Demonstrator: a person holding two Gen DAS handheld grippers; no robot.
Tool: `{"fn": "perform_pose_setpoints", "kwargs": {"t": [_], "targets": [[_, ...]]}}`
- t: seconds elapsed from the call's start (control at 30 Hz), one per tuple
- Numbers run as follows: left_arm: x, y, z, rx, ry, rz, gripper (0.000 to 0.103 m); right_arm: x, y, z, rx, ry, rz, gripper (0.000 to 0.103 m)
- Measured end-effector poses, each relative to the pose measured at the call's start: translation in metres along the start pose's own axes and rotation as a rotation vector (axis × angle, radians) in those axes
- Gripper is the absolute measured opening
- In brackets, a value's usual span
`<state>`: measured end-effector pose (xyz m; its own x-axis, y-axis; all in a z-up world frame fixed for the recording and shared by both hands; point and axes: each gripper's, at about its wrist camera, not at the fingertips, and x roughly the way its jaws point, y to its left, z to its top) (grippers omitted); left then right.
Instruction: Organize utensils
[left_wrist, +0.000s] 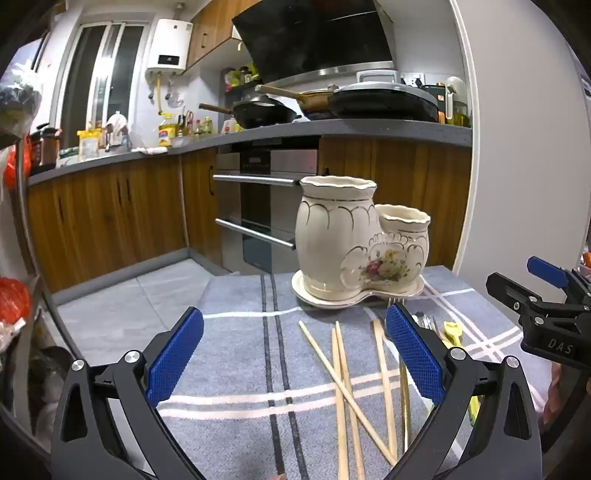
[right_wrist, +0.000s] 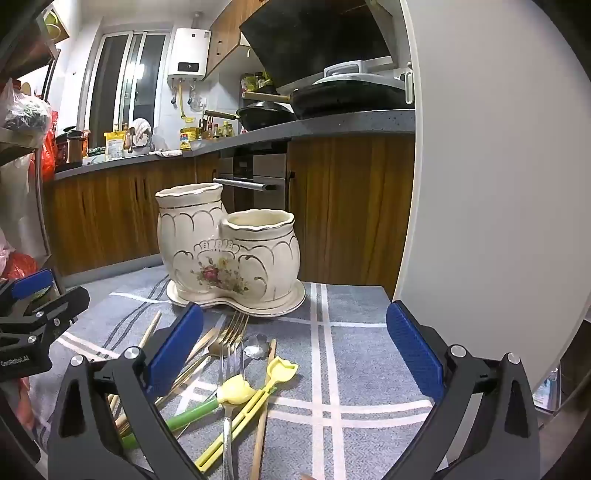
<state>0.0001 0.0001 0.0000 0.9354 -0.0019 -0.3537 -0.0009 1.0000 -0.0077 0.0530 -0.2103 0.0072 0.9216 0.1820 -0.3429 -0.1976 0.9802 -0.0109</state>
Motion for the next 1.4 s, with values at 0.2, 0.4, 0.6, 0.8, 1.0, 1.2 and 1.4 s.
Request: {"fn": "perform_pose_setpoints", "kwargs": {"t": [0.2, 0.4, 0.6, 0.8, 1.0, 1.2, 1.4], "targets": [[-0.0005, -0.0004, 0.0, -0.007, 0.007, 0.003, 0.098, 0.0054, -0.0012, -0.0015, 0.005, 0.011, 0.003, 0.098], [0.0062, 0.0012, -0.0035, -0.013, 0.018, 0.0, 0.098, 0.0032, -0.0008, -0.0005, 0.004, 0.015, -0.011, 0.098], [0.0049, 0.0007, -0.0015, -0.015, 0.023, 0.0, 0.098, 0.0026, -0.0003, -0.002, 0.007, 0.018, -0.018, 0.098], [0.0055, 0.0009, -0.002, -0.014, 0.022, 0.001, 0.098, 0.0024, -0.0005, -0.0015, 0.006, 0.018, -0.016, 0.098], [0.0053, 0.0011, -0.0023, -0.012, 0.023, -0.001, 0.098, 0.0019, -0.0002, -0.0016, 0.006, 0.018, -0.017, 0.098], [0.0062, 0.0, -0.0031, -0.012, 0.024, 0.0, 0.098, 0.0024, 0.0002, -0.0024, 0.007, 0.02, -0.016, 0.098], [0.0088, -0.0005, -0.0049, -0.011, 0.027, 0.0, 0.098, 0.0026, 0.0, -0.0024, 0.006, 0.024, -0.018, 0.098]]}}
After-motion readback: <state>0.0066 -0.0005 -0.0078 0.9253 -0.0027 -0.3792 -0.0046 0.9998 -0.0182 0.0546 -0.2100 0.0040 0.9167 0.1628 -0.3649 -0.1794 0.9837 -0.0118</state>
